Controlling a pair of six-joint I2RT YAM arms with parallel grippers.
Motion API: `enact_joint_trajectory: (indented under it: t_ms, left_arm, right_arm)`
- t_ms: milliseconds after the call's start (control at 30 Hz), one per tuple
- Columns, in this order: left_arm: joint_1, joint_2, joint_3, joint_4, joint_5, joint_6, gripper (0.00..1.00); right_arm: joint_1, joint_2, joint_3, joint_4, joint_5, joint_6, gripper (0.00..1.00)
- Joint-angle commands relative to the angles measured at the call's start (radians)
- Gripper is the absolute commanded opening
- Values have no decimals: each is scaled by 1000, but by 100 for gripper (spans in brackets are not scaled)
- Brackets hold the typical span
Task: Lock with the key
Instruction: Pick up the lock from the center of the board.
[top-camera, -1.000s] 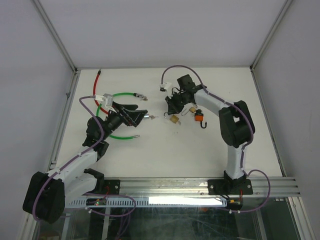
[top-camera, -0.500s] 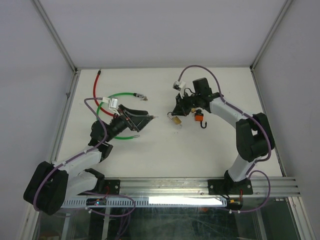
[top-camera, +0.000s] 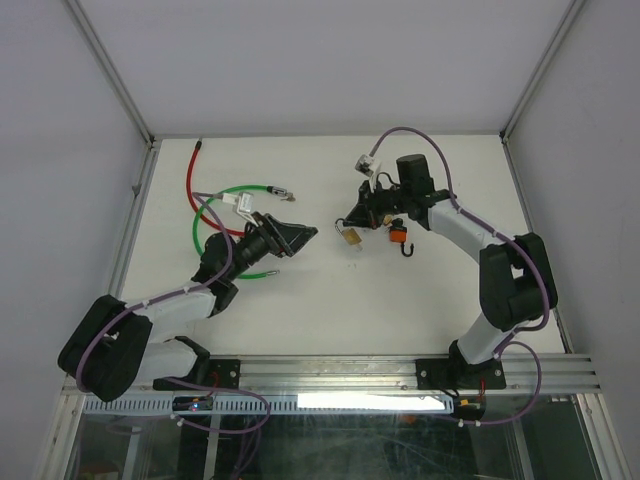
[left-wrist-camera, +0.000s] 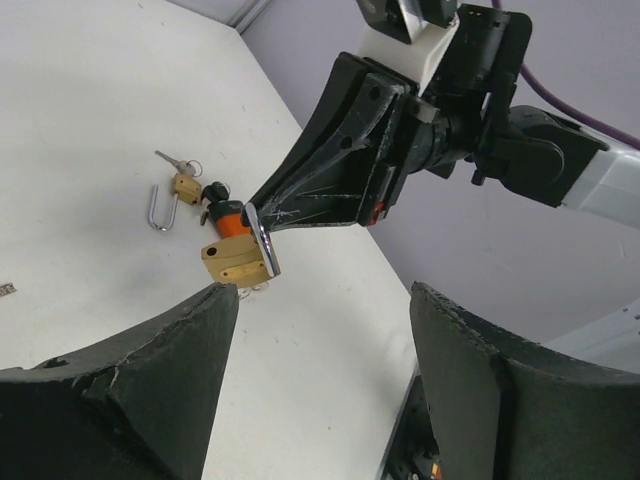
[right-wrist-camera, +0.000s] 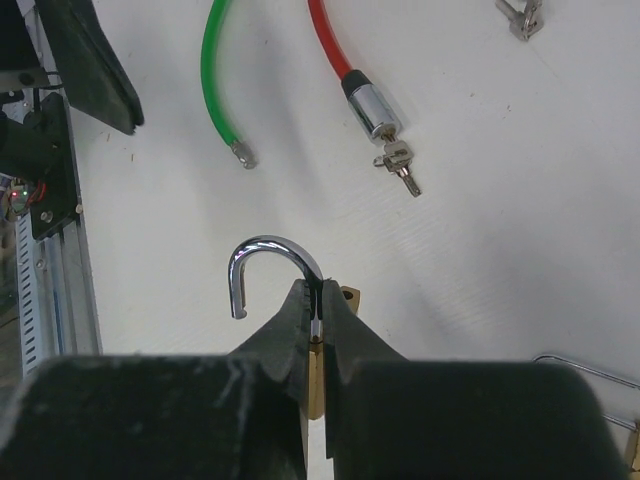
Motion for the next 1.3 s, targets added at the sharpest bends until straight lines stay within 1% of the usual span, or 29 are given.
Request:
enact_joint_trajectory:
  t_ms: [0,300,400,567,667,733,967,1167,1267]
  left_arm:
    - [-33,48,80,-4,-59,0,70]
    - [-109,132,199,-195,-227,21,67]
    - [-134,170,257,-279,-262,31,64]
    - [-146,206,316,-340,-261,39,57]
    - [-147,206,328,-354,-262,47,48]
    - [-148,240,337,-365,-258,48,43]
    - [-150,259,361,-392,-227,61,39]
    - [-149,267,367,-396,-208,66,30]
    - [-149,272,371,-395,-189,71,28]
  right_arm:
    - [-4,-77,6,97,-69,34,0]
    - [0,-86,3,102,-71,32,0]
    - [9,-90,1,99,-64,23,0]
    - [26,-94,4,83,-50,-2,0]
    - [36,-95,6,75,-41,-16,0]
    - [42,-95,7,73,-37,-22,0]
    - [53,-102,10,63,-23,-38,0]
    - [54,-105,11,57,-9,-47,0]
    - [54,-105,13,55,8,-50,0]
